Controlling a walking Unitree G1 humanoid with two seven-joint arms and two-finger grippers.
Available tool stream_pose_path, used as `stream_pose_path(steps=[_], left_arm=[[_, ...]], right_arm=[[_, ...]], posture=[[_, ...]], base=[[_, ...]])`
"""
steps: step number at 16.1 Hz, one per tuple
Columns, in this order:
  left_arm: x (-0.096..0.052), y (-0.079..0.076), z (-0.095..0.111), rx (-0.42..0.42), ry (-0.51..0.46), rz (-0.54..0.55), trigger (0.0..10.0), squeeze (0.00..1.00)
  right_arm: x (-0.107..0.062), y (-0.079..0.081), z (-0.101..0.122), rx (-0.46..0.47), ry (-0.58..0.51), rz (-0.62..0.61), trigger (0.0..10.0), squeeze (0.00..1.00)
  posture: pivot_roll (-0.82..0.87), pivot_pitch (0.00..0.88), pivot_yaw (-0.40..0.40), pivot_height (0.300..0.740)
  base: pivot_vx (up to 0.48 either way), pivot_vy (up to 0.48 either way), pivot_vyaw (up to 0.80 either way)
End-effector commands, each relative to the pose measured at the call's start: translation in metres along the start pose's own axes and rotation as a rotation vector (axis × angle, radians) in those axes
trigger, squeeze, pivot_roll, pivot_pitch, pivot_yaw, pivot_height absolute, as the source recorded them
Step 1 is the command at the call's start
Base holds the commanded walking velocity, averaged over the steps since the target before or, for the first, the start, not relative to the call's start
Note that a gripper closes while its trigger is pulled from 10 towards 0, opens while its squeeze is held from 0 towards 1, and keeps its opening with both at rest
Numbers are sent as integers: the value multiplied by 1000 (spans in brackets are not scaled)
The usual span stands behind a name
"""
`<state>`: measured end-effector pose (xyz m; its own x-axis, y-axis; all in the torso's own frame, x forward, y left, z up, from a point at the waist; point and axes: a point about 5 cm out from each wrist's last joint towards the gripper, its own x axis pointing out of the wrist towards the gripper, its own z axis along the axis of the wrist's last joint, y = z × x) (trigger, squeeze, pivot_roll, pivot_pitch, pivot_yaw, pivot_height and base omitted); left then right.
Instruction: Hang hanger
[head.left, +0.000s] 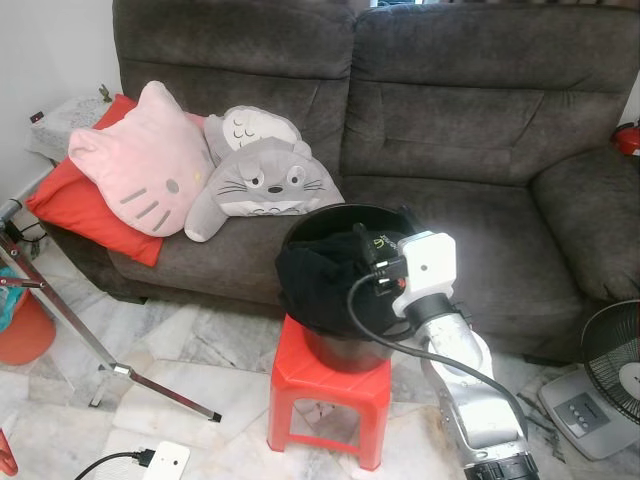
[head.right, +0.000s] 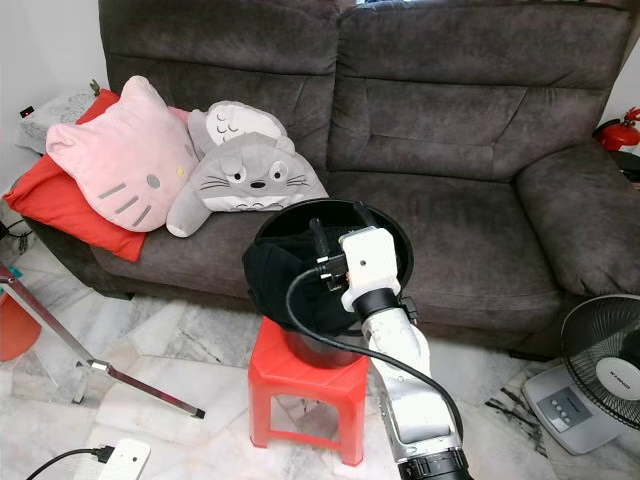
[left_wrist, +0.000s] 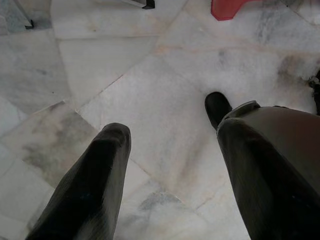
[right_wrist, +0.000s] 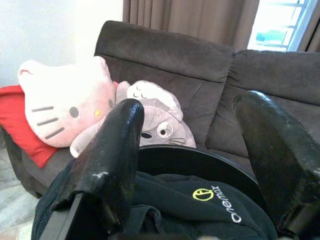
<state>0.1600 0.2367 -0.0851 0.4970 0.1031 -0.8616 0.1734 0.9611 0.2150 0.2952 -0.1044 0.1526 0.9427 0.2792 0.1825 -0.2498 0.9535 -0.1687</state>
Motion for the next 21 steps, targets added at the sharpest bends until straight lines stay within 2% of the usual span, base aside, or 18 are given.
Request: stream_pose_path(steps=[1, 7, 17, 19, 21], left_arm=[[0, -1, -3, -7, 10, -7, 10000, 0], [0, -2, -3, -10, 9, -9, 10000, 0], [0, -2, 0, -15, 2, -8, 10000, 0], [0, -2, 0, -15, 4, -10, 10000, 0], [0, -2, 0, -15, 5, -11, 10000, 0]], right_arm=[[3, 3, 3, -1, -13, 15, 10000, 0], [5, 4, 5, -18, -15, 33, 10000, 0], [0, 4, 0, -24, 11, 38, 10000, 0], [-1, 1, -5, -63, 54, 37, 10000, 0], [-3, -9, -13, -117, 116, 18, 10000, 0]], posture=[[-127, 0, -3, 740], [-128, 0, -7, 740], [-130, 0, -5, 740], [-130, 0, -5, 740], [-130, 0, -4, 740]], base=[[255, 0, 0], [259, 0, 0], [0, 0, 0], [0, 0, 0], [0, 0, 0]])
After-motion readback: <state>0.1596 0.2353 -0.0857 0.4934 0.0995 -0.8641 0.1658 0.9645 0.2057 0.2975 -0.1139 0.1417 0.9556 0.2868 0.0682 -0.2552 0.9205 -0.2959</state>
